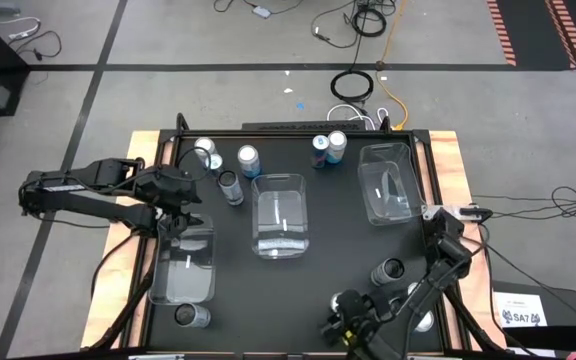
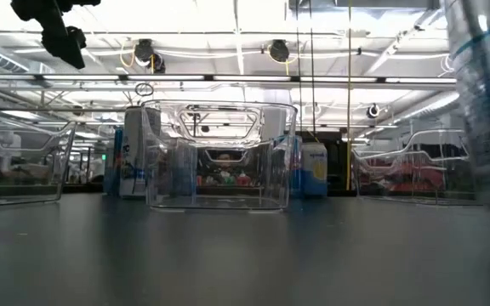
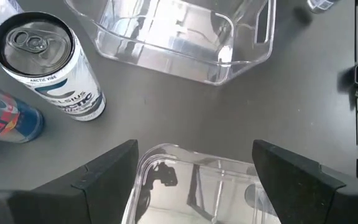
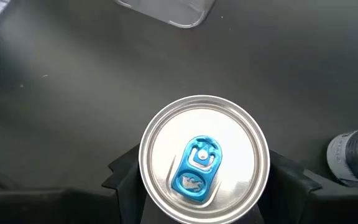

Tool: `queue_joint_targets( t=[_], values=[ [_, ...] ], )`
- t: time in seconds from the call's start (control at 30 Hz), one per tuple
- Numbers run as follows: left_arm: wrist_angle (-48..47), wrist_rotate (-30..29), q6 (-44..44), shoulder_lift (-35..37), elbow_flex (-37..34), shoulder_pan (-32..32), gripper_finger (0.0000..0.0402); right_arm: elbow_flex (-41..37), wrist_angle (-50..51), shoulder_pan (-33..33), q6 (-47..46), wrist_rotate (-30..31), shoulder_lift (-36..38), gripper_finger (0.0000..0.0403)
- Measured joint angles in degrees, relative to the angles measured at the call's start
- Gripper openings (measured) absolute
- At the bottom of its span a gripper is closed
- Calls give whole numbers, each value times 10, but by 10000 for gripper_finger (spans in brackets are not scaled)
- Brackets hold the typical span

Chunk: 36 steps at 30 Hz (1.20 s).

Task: Sort soda cans
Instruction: Move the bottom left blue soda can to the bottom right of the table

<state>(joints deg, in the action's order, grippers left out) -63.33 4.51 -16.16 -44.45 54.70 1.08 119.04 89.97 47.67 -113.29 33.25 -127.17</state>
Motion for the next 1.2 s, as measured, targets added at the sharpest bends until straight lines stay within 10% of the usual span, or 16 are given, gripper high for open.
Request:
queue_joint_targets(
  t=[1.2],
  values=[
    [90,-4,0,0,0,0,325,-372,-155,28,96,103,213,228]
  ],
)
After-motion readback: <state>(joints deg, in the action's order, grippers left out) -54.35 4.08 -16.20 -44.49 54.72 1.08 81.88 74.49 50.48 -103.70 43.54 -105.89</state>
